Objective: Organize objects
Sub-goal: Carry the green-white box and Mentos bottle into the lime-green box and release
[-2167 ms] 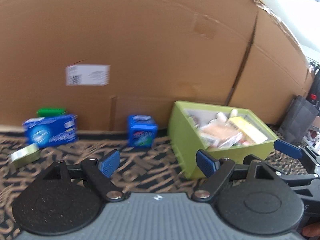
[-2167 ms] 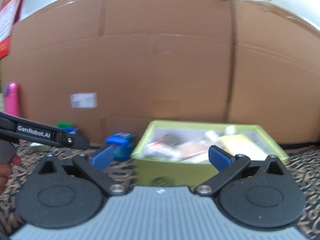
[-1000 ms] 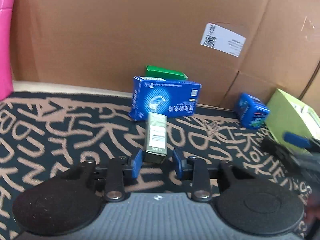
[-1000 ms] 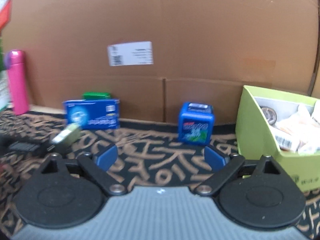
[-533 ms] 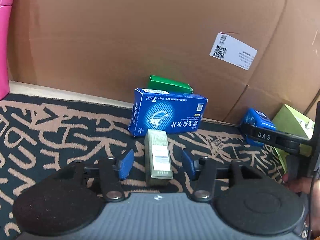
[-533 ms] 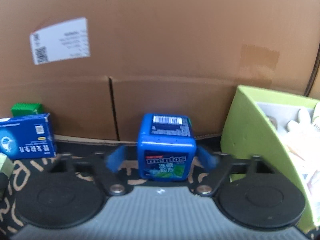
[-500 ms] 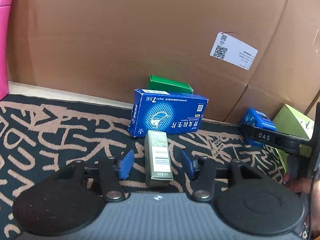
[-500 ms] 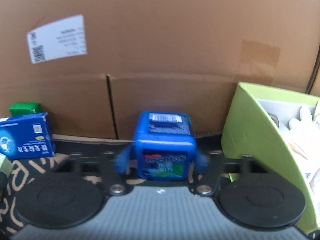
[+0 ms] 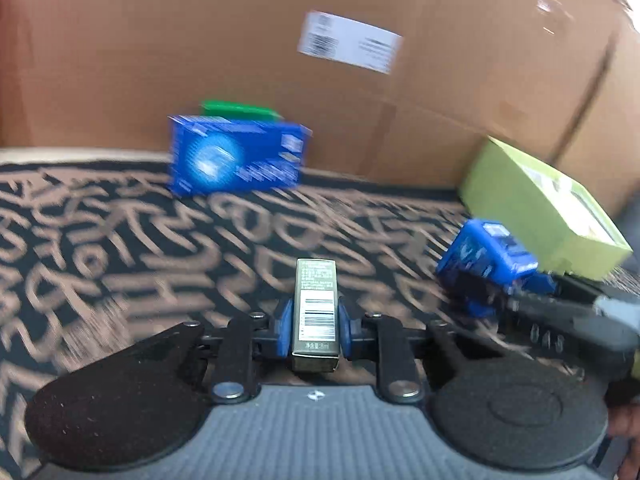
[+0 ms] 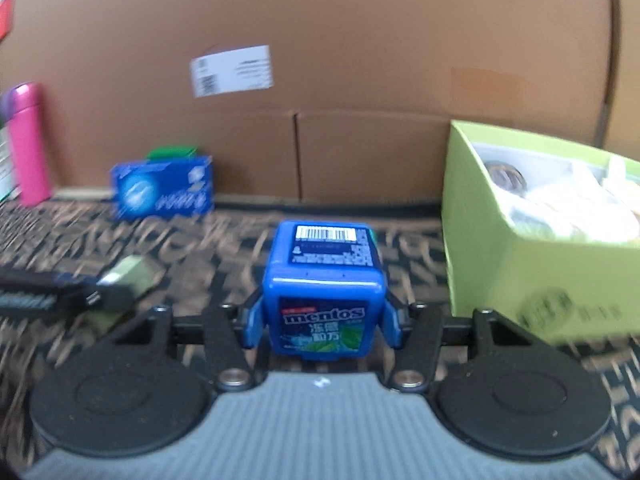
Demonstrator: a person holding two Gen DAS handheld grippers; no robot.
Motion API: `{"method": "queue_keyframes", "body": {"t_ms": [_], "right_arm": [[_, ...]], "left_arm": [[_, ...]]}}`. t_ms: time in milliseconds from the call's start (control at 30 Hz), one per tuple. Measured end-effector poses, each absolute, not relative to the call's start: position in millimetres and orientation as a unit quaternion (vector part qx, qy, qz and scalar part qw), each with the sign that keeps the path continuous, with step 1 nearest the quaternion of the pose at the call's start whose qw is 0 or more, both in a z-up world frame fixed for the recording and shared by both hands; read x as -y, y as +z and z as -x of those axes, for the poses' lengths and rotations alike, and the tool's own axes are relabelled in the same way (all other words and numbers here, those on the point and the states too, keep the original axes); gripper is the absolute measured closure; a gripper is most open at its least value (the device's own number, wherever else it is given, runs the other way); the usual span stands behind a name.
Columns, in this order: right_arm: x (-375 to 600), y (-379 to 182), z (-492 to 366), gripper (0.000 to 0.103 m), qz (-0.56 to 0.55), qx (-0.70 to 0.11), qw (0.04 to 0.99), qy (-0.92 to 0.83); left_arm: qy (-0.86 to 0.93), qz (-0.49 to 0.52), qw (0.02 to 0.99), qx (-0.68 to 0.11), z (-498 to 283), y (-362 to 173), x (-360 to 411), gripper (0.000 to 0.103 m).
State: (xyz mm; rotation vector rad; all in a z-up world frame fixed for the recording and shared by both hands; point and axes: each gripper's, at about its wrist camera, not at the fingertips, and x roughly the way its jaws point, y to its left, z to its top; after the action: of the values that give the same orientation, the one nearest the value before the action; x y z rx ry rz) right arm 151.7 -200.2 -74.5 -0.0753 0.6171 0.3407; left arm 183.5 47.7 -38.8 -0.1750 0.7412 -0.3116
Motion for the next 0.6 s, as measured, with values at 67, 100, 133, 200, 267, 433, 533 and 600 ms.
{"method": "queue_keyframes", "body": {"t_ms": [67, 100, 133, 200, 267, 433, 533, 600], "right_arm": [[216.1, -73.3, -123.4, 0.048, 0.033, -0.308, 0.935, 0.170], [227.1, -73.0, -108.5, 0.048, 0.028, -0.310, 0.935, 0.168], [237.1, -72.7, -96.3, 0.048, 0.021, -0.313, 0.935, 0.166], [252.0, -70.9, -82.7, 0.048, 0.012, -0.316, 0.935, 0.158], [263.6, -68.1, -66.4, 0.048, 0.010, -0.323, 0.935, 0.149], [270.8, -65.9, -62.5, 0.046, 0.015, -0.326, 0.932, 0.160], [272.3, -69.4, -63.9, 0.041, 0.010, -0.329, 0.931, 0.159], [273.0, -70.6, -62.5, 0.041, 0.008, -0.328, 0.931, 0.159]], "left_arm": [[-0.164, 0.079, 0.915, -0.361, -167.5, -40.0, -33.6, 0.080], [-0.170, 0.078, 0.913, -0.361, -160.5, -41.4, -26.4, 0.080], [-0.179, 0.078, 0.911, -0.362, -153.5, -42.5, -19.1, 0.080], [-0.196, 0.079, 0.906, -0.366, -141.0, -44.3, -4.5, 0.080], [-0.209, 0.071, 0.903, -0.368, -130.9, -46.4, 11.1, 0.080], [-0.190, 0.038, 0.912, -0.363, -123.5, -47.2, 31.9, 0.079], [-0.179, 0.048, 0.911, -0.368, -124.4, -46.6, 30.7, 0.076], [-0.170, 0.054, 0.913, -0.367, -127.5, -47.3, 31.3, 0.070]]}}
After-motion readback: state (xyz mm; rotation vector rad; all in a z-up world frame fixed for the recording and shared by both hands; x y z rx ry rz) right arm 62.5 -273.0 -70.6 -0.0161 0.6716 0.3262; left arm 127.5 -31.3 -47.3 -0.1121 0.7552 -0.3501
